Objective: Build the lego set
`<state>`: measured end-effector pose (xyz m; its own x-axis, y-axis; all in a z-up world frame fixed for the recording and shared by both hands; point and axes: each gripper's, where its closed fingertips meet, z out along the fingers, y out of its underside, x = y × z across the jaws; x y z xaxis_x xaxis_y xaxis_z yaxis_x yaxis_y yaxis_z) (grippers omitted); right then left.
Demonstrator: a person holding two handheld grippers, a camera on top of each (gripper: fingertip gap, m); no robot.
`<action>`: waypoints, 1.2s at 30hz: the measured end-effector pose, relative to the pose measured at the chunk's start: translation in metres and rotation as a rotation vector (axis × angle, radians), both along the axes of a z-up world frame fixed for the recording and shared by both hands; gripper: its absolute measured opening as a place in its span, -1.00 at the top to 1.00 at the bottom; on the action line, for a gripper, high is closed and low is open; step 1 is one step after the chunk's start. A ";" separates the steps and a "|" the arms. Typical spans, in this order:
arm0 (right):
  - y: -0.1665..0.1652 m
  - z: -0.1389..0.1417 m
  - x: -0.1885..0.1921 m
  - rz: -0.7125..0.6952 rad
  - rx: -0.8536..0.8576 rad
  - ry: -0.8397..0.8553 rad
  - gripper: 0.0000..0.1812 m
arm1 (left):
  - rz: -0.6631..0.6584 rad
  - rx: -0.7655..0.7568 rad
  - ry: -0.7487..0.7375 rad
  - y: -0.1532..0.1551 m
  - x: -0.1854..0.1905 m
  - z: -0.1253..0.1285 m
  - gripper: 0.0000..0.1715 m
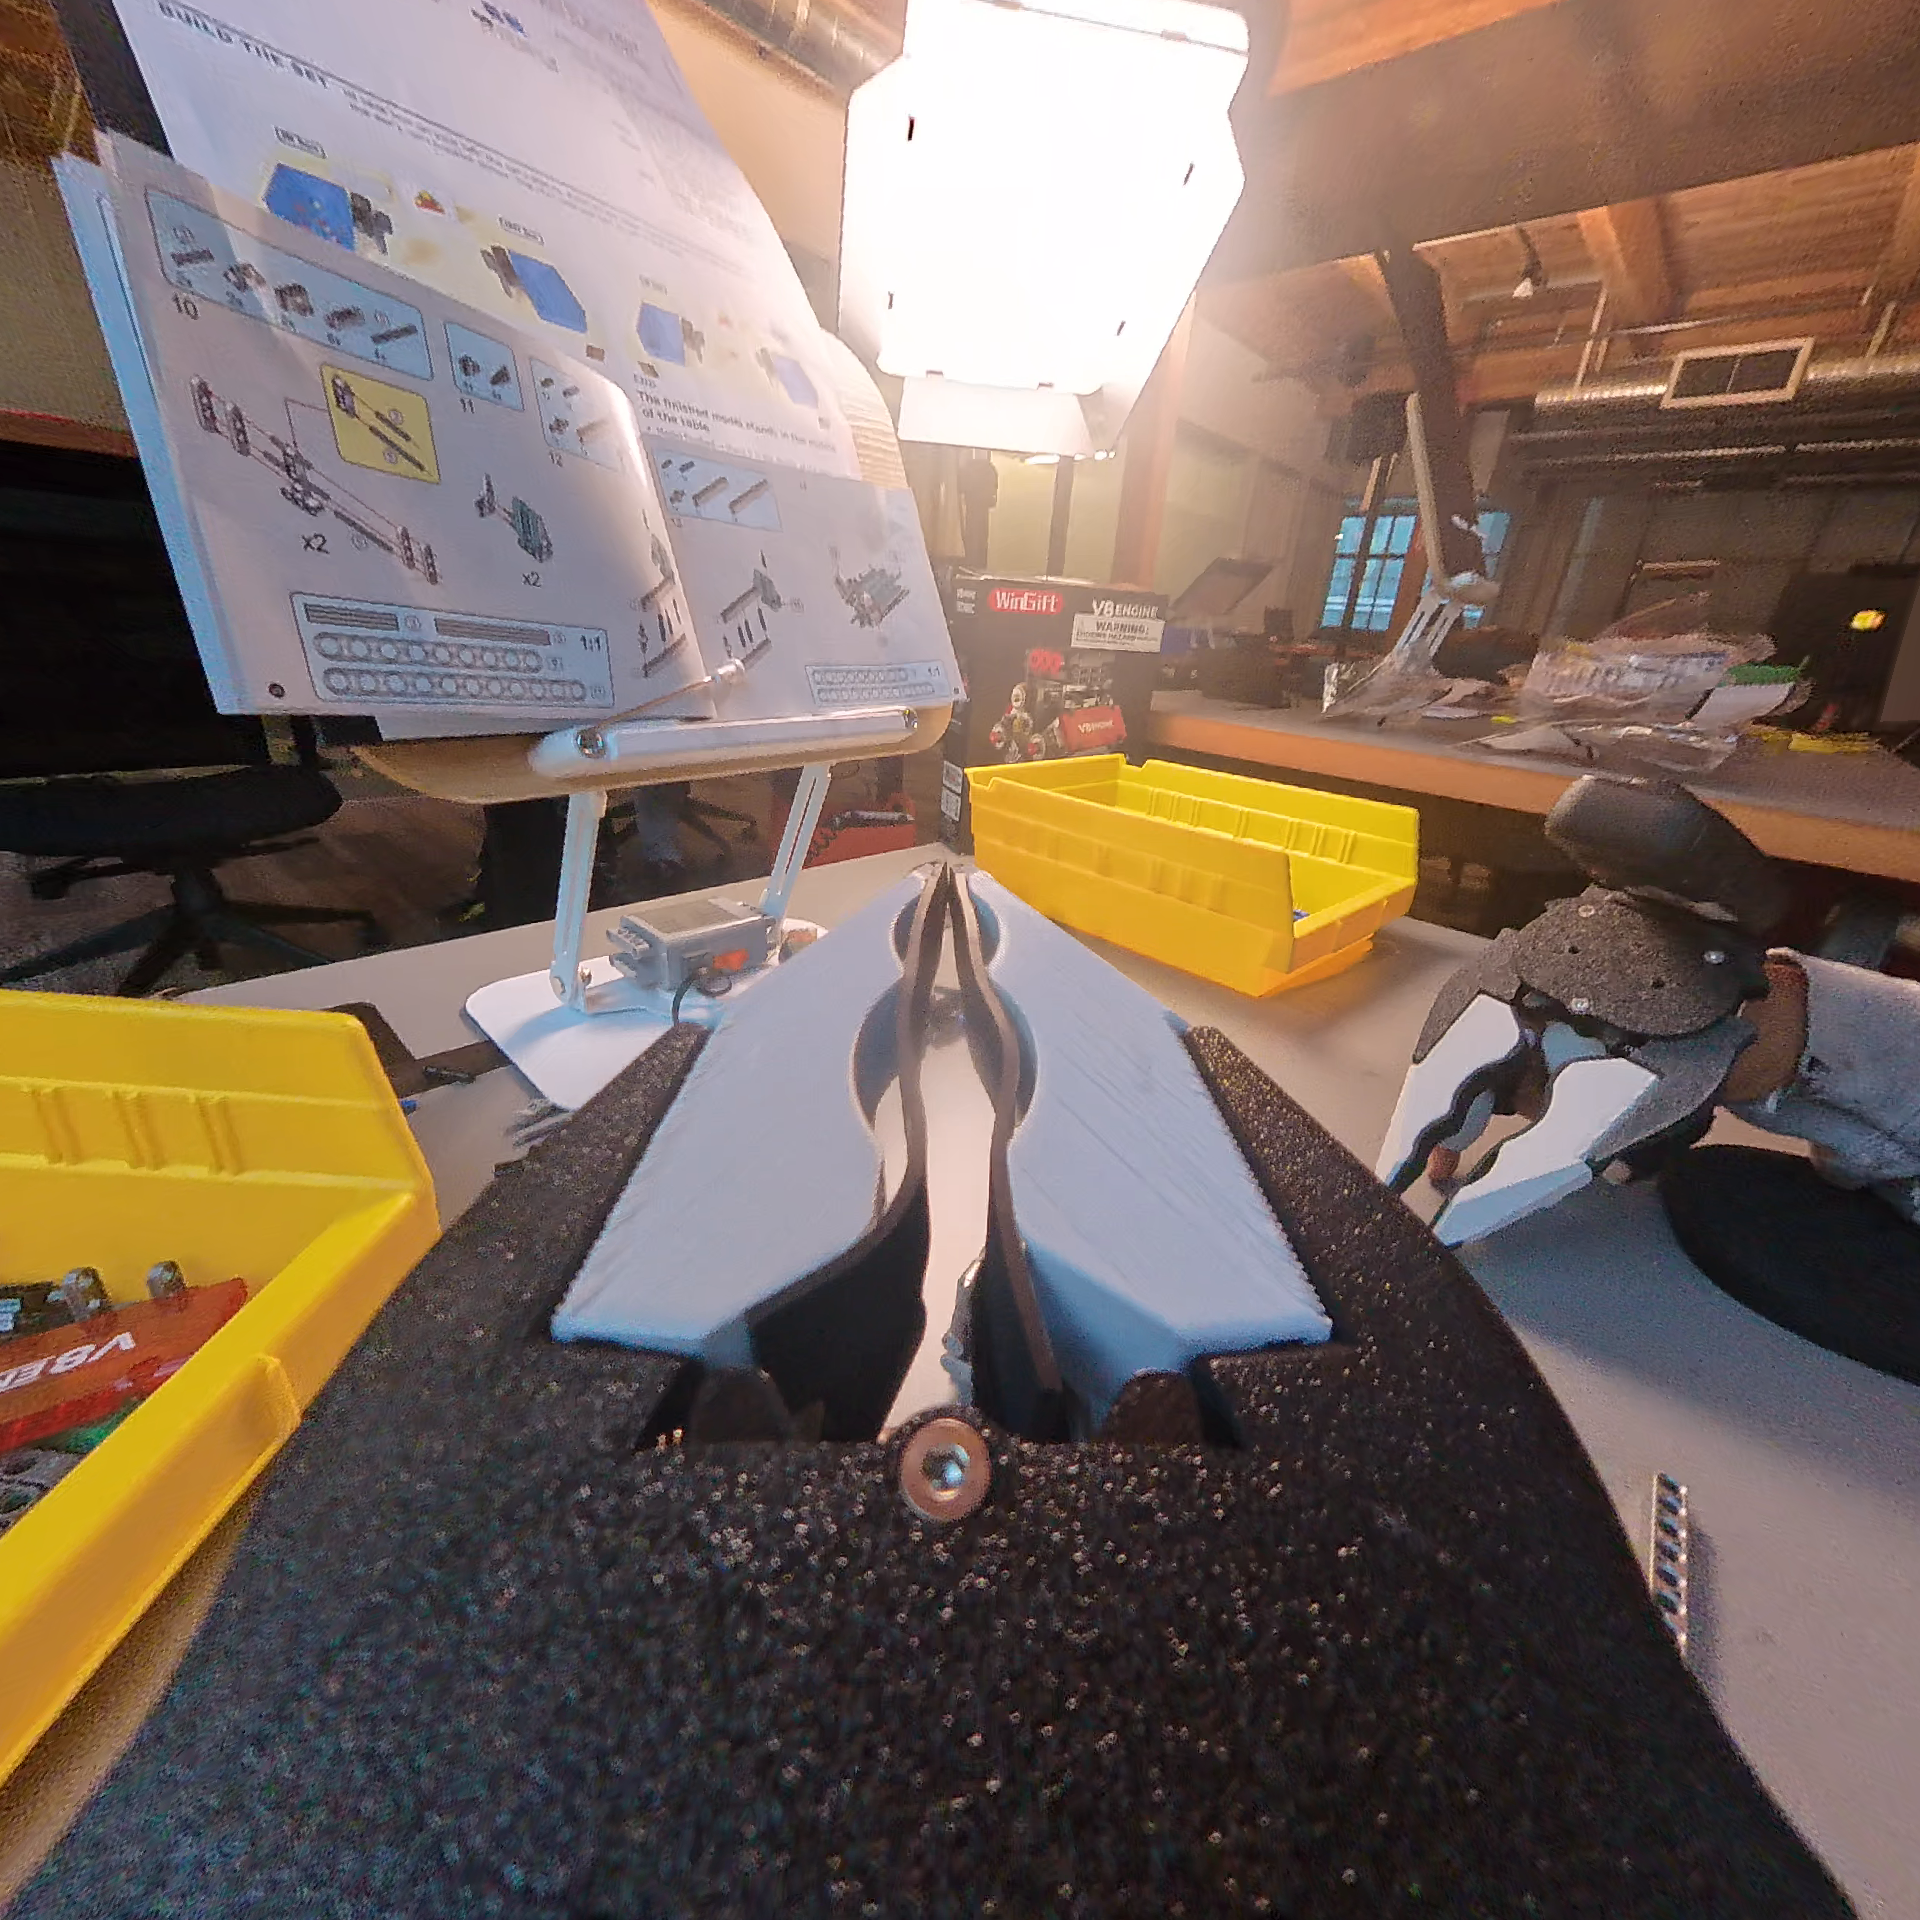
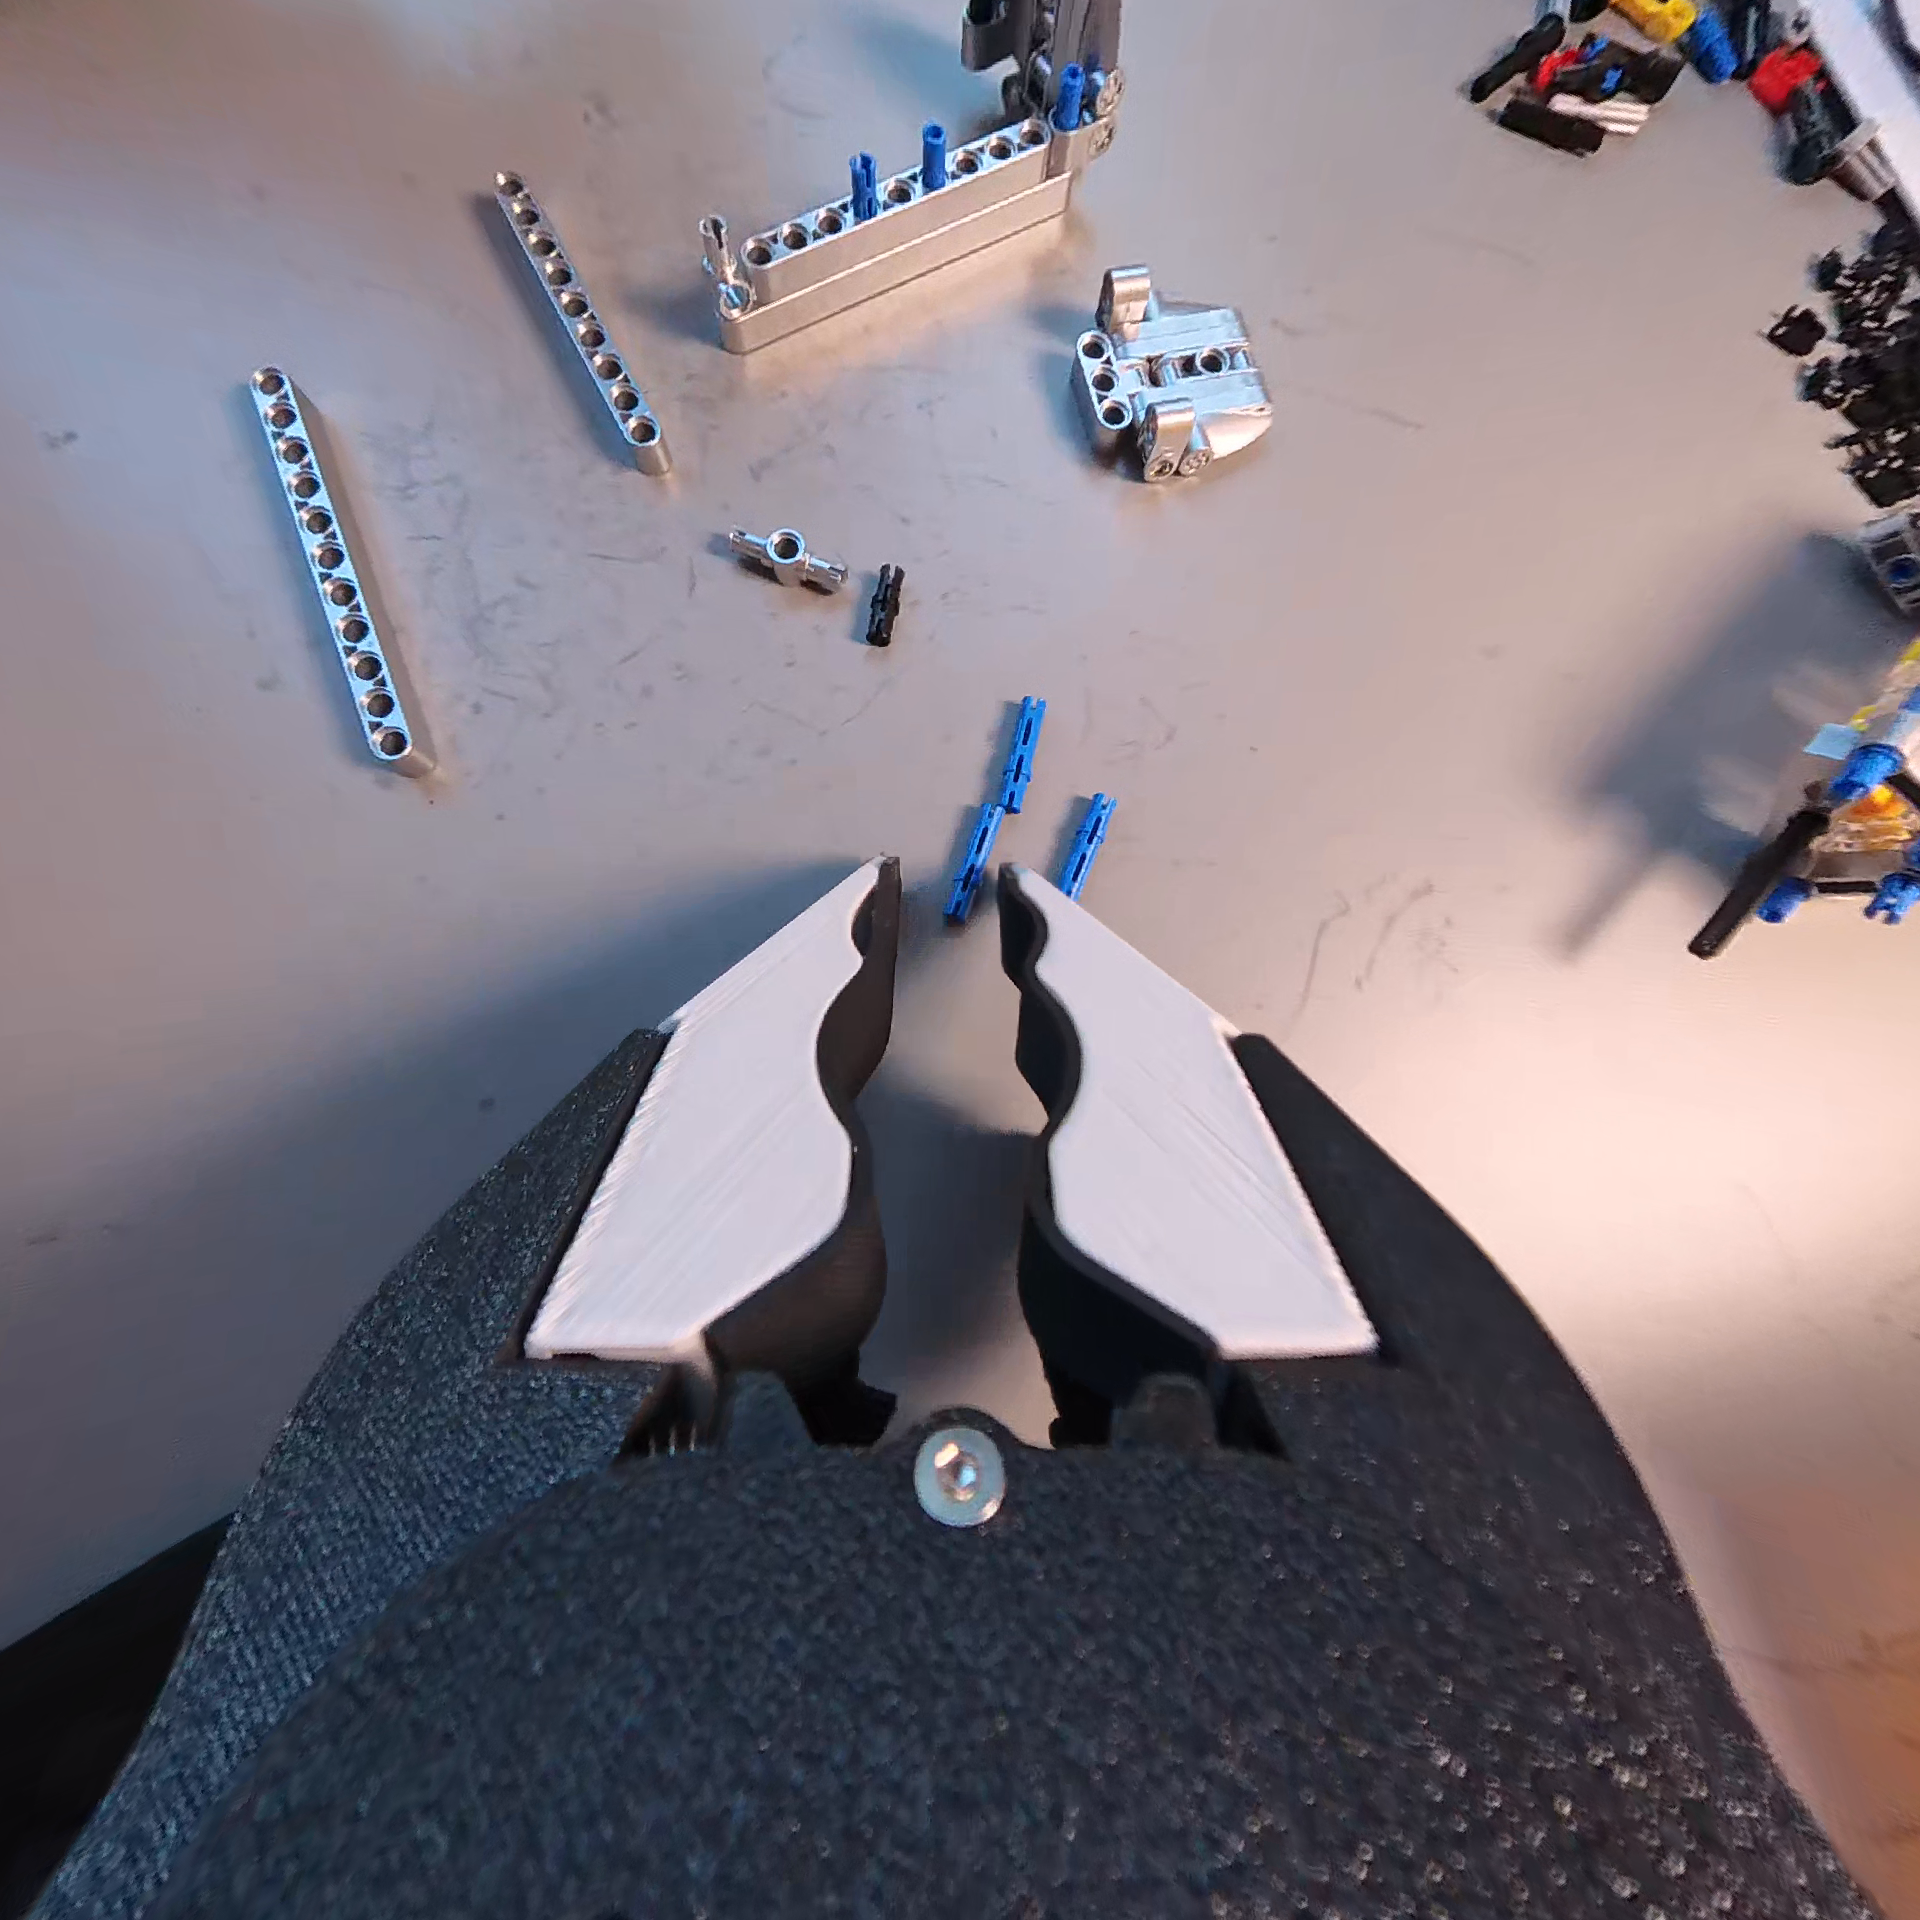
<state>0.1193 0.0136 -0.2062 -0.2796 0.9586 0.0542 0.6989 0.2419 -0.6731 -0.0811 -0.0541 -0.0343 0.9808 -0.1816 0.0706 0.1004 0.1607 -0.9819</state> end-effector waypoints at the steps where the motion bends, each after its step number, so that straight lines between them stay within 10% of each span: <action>1: 0.001 -0.001 0.000 -0.006 0.002 -0.003 0.82 | 0.002 -0.012 0.012 0.001 0.001 -0.006 1.00; 12: -0.001 0.003 -0.007 -0.027 0.048 0.001 0.96 | -0.186 -0.112 0.147 0.004 0.066 -0.042 1.00; 22: -0.043 0.165 -0.051 -0.024 -0.547 0.876 0.95 | -0.495 -0.130 -0.063 -0.001 0.136 -0.035 0.82; 36: -0.064 0.157 -0.082 -0.101 -1.066 0.867 0.95 | -0.243 -0.015 0.195 0.004 0.129 -0.013 0.82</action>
